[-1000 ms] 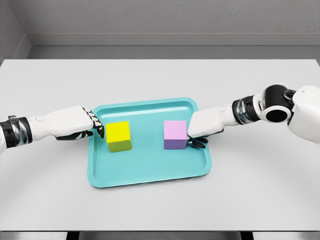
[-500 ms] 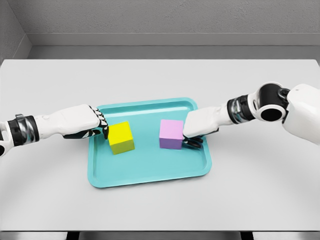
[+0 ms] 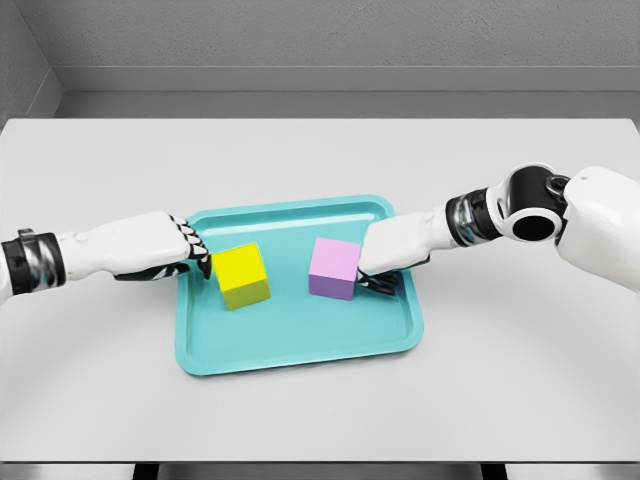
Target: Push two cubes
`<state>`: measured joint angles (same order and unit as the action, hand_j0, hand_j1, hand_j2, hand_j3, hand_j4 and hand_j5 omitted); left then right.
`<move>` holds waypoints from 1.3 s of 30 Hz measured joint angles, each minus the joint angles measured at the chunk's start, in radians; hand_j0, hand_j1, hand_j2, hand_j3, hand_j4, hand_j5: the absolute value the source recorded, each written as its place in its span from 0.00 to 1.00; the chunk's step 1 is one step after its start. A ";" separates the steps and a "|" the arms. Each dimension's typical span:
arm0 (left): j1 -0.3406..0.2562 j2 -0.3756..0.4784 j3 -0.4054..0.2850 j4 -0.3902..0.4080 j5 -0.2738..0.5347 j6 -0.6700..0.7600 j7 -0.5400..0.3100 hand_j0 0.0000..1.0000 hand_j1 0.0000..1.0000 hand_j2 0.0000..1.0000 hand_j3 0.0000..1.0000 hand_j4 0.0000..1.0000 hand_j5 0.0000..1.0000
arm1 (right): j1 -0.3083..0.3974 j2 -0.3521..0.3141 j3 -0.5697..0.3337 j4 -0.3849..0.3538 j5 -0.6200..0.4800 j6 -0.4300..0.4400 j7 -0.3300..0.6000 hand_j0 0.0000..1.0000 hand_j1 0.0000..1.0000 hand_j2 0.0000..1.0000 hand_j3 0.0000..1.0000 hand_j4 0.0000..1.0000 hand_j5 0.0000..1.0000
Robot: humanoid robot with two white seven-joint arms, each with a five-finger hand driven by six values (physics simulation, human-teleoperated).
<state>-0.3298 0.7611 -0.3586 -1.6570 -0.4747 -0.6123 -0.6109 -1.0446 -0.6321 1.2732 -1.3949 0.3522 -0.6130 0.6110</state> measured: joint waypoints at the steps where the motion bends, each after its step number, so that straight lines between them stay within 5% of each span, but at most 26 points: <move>1: 0.003 0.002 0.001 -0.001 0.000 0.000 0.000 0.51 0.51 0.51 0.51 0.51 0.51 | -0.002 0.002 0.001 0.002 0.000 0.000 0.000 0.13 0.13 0.13 0.13 0.13 0.13; 39: 0.006 -0.040 -0.002 0.012 0.012 0.015 0.005 0.51 0.51 0.51 0.51 0.51 0.51 | -0.015 0.092 0.007 0.198 -0.165 0.016 0.045 0.13 0.13 0.13 0.13 0.13 0.13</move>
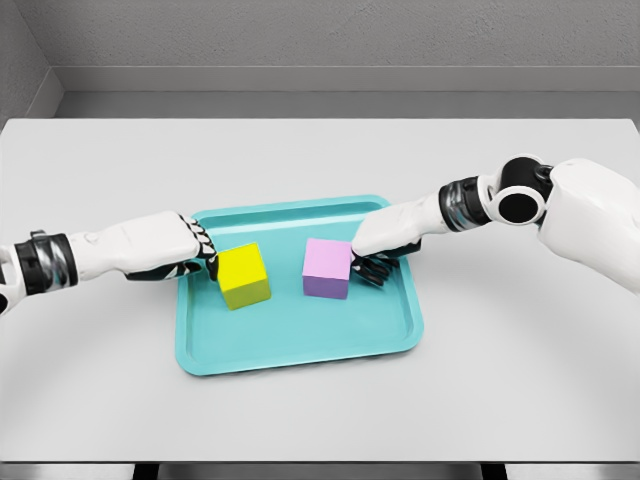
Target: Push two cubes
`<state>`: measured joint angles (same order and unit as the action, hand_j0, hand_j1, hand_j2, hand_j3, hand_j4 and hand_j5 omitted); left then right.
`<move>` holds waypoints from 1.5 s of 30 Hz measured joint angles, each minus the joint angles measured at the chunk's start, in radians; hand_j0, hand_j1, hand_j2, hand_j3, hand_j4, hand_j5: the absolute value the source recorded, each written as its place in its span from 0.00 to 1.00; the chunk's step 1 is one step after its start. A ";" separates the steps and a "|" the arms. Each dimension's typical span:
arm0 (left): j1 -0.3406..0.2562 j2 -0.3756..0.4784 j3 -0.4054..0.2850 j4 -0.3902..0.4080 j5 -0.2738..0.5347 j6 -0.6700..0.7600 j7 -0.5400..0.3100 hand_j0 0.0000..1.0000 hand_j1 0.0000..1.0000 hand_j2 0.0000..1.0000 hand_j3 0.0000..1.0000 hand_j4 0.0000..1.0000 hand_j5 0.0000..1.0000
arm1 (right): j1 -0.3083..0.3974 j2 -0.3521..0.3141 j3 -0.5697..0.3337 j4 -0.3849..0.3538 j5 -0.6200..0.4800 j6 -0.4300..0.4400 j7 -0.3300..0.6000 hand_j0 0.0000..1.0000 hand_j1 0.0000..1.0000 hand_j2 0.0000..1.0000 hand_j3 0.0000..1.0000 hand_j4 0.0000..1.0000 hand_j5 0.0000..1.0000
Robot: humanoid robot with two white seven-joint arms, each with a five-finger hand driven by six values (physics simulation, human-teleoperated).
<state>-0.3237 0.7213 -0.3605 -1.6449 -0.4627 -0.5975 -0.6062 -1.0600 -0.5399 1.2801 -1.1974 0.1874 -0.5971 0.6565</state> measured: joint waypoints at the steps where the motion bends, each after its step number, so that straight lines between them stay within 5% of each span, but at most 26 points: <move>1: 0.002 0.003 0.000 -0.004 -0.003 -0.004 -0.001 0.51 0.51 0.51 0.51 0.51 0.51 | 0.000 0.002 -0.001 0.001 0.001 0.001 0.000 0.13 0.13 0.13 0.13 0.13 0.13; 11: 0.009 0.055 0.006 -0.048 0.003 -0.016 -0.005 0.49 0.49 0.49 0.49 0.49 0.49 | -0.002 0.015 -0.008 0.003 0.032 0.004 -0.003 0.13 0.13 0.13 0.13 0.13 0.13; 14: 0.080 0.091 0.021 -0.086 0.044 -0.017 -0.005 0.48 0.48 0.48 0.48 0.48 0.48 | -0.002 0.017 -0.003 0.006 0.062 -0.002 -0.014 0.13 0.13 0.13 0.13 0.13 0.13; 18: 0.101 0.109 0.056 -0.110 0.080 -0.016 -0.005 0.48 0.48 0.48 0.48 0.48 0.48 | -0.003 0.021 -0.001 0.007 0.075 -0.006 -0.018 0.13 0.13 0.13 0.13 0.13 0.13; 45: 0.135 0.038 0.021 -0.117 0.105 -0.016 -0.005 0.49 0.49 0.49 0.49 0.49 0.49 | -0.068 -0.007 -0.012 0.012 0.175 -0.016 -0.045 0.14 0.14 0.14 0.14 0.14 0.14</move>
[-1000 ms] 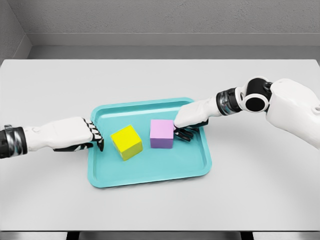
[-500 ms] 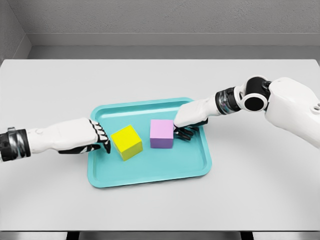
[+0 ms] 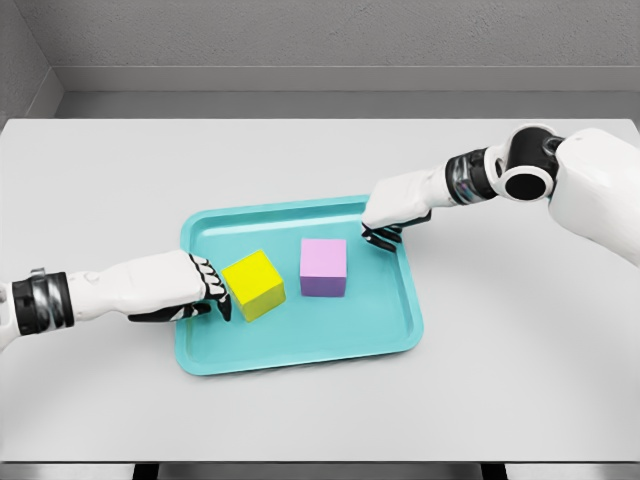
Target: Push two cubes
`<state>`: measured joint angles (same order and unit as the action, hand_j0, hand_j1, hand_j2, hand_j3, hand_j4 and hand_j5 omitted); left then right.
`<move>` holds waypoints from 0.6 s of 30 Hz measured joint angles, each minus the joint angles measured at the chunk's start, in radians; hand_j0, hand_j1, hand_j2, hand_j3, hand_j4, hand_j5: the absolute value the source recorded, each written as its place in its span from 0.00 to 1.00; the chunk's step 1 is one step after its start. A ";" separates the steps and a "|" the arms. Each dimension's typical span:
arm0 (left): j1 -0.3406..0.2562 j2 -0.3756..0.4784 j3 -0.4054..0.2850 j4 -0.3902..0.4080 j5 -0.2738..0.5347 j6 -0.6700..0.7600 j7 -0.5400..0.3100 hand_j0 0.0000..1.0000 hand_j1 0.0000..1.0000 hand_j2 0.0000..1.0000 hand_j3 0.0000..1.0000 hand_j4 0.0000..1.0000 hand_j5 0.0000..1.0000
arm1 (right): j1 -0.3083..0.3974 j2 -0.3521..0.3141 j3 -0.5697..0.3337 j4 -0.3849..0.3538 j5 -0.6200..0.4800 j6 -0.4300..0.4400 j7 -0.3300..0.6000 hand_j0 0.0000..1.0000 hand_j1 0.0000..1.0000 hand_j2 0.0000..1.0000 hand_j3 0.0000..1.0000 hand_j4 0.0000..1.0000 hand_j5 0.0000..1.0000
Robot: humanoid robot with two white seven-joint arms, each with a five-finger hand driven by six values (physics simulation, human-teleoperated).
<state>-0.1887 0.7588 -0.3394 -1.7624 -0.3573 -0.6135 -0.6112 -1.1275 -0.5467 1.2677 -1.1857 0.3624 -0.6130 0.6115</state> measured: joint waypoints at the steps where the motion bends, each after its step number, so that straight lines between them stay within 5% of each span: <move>1: 0.008 -0.001 0.000 0.000 -0.001 0.000 0.000 0.49 0.49 0.49 0.49 0.49 0.49 | 0.000 -0.003 0.000 0.000 -0.001 0.000 0.000 0.14 0.14 0.14 0.14 0.14 0.14; 18: 0.012 -0.052 -0.009 0.034 -0.053 0.000 0.000 0.49 0.49 0.49 0.49 0.49 0.49 | 0.003 -0.031 0.006 0.052 0.003 0.000 0.000 0.15 0.15 0.15 0.15 0.15 0.15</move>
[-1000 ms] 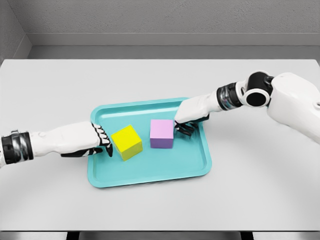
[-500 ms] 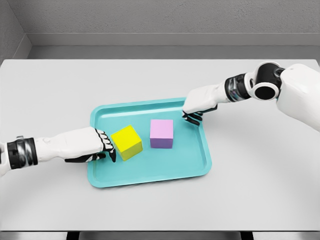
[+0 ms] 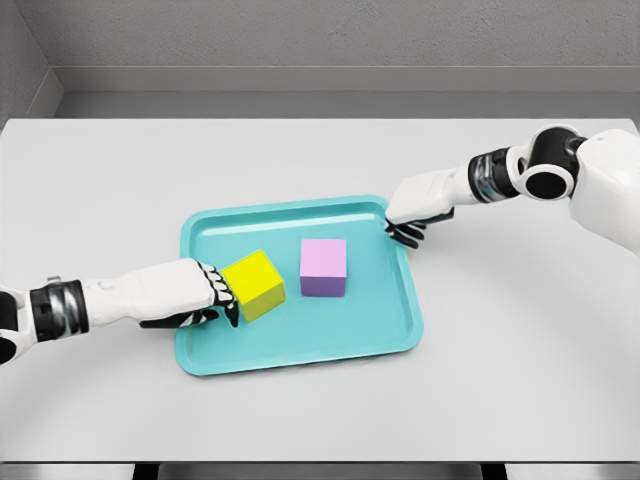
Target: Push two cubes
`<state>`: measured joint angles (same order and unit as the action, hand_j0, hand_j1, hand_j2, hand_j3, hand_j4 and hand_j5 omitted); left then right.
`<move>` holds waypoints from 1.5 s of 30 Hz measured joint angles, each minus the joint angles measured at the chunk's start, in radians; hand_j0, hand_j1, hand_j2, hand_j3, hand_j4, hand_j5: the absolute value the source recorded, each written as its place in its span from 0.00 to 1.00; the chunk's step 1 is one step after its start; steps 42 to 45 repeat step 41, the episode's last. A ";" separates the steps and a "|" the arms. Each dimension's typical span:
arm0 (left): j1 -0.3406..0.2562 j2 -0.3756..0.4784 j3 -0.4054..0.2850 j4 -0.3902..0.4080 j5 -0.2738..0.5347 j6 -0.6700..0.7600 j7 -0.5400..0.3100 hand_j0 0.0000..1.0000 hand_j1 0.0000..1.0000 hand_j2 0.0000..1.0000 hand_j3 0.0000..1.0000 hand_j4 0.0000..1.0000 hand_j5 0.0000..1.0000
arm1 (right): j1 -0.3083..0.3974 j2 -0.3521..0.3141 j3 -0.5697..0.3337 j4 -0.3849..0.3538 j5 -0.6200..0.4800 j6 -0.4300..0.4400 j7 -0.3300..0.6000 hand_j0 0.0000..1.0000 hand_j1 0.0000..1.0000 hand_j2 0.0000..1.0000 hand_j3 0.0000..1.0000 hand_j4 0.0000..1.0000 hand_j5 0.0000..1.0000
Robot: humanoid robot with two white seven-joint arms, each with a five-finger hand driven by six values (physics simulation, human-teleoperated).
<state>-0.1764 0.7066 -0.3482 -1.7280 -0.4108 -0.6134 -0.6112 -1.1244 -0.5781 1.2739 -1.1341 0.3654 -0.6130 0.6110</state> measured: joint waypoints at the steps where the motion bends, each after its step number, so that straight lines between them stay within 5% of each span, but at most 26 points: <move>1: 0.000 -0.004 -0.002 0.003 -0.004 0.000 0.000 0.49 0.49 0.49 0.49 0.49 0.49 | 0.000 0.001 -0.001 0.001 0.000 0.000 0.000 0.15 0.15 0.15 0.15 0.15 0.15; 19: -0.026 -0.035 -0.018 0.002 -0.002 0.000 0.000 0.50 0.50 0.50 0.50 0.50 0.50 | -0.018 0.015 0.044 -0.009 0.000 0.001 -0.001 0.16 0.16 0.16 0.16 0.16 0.16; 20: -0.031 -0.020 -0.014 -0.008 0.021 0.000 0.000 0.54 0.54 0.54 0.54 0.54 0.54 | -0.020 0.014 0.044 -0.011 -0.001 0.001 -0.001 0.16 0.16 0.16 0.16 0.16 0.16; 22: -0.025 0.026 0.020 -0.021 0.072 -0.001 0.000 1.00 1.00 1.00 1.00 1.00 1.00 | -0.026 0.011 0.040 -0.010 -0.003 0.001 0.000 0.16 0.16 0.16 0.16 0.16 0.16; 28: -0.009 0.191 0.164 -0.030 0.231 0.000 0.000 1.00 1.00 1.00 1.00 1.00 1.00 | -0.011 -0.063 -0.072 0.053 -0.006 0.000 0.000 0.17 0.17 0.17 0.17 0.17 0.17; 29: -0.009 0.201 0.169 -0.030 0.239 0.000 0.000 1.00 1.00 1.00 1.00 1.00 1.00 | -0.006 -0.078 -0.104 0.091 -0.005 0.000 0.000 0.20 0.20 0.20 0.20 0.20 0.20; 30: -0.009 0.208 0.173 -0.030 0.244 0.000 0.000 1.00 1.00 1.00 1.00 1.00 1.00 | 0.006 -0.091 -0.139 0.132 -0.004 0.000 0.000 0.37 0.37 0.37 0.37 0.37 0.37; 32: -0.003 0.217 0.178 -0.025 0.247 0.000 0.000 1.00 1.00 1.00 1.00 1.00 1.00 | 0.032 -0.119 -0.212 0.207 -0.002 0.000 0.000 1.00 1.00 1.00 1.00 1.00 1.00; 37: 0.000 0.218 0.181 -0.010 0.228 0.000 0.000 1.00 1.00 1.00 1.00 1.00 1.00 | 0.035 -0.152 -0.294 0.292 0.000 0.000 0.000 1.00 1.00 1.00 1.00 1.00 1.00; 45: 0.000 0.214 0.180 -0.005 0.217 0.000 0.000 1.00 1.00 1.00 1.00 1.00 1.00 | 0.035 -0.154 -0.307 0.306 -0.001 0.000 0.000 1.00 1.00 1.00 1.00 1.00 1.00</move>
